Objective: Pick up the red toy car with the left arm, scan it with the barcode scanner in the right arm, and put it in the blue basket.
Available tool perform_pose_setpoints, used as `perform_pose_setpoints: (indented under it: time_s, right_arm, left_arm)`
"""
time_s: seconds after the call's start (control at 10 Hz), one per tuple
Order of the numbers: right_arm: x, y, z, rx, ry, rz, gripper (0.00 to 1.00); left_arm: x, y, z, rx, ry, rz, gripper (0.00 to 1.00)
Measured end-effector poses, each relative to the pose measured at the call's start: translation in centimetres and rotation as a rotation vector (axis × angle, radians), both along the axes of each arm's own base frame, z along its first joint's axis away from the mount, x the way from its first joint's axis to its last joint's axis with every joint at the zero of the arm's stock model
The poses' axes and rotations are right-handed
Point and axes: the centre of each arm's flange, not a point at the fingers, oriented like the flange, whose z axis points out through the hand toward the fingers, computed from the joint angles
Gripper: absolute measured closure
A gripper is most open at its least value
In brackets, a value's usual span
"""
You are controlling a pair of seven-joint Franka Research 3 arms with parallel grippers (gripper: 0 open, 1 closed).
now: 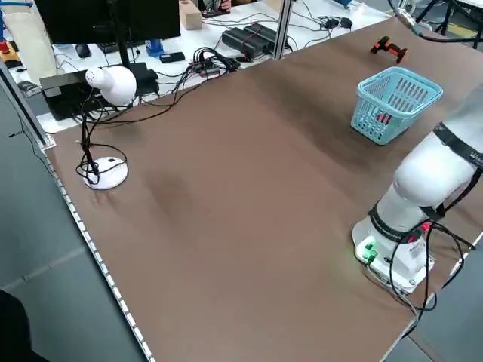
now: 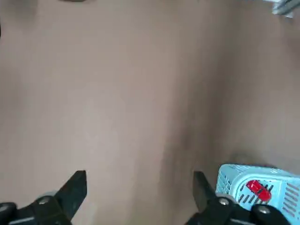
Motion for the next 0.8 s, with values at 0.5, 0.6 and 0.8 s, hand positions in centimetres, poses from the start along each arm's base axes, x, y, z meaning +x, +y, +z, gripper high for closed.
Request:
perform_pose_setpoints:
  time_s: [0.5, 0.6, 0.8]
  right_arm:
    - [-3.6, 0.6, 2.9, 0.000, 0.061, 0.053, 0.02]
    - [-4.0, 0.6, 3.1, 0.000, 0.067, 0.061, 0.02]
    - [-4.4, 0.7, 3.2, 0.001, 0.075, 0.063, 0.03]
  left_arm:
    - [2.1, 0.3, -3.3, 0.023, 0.118, -0.104, 0.00]
    - [2.4, 0.2, -3.8, 0.022, 0.127, -0.108, 0.00]
    - [3.0, 0.2, -4.1, 0.020, 0.117, -0.113, 0.01]
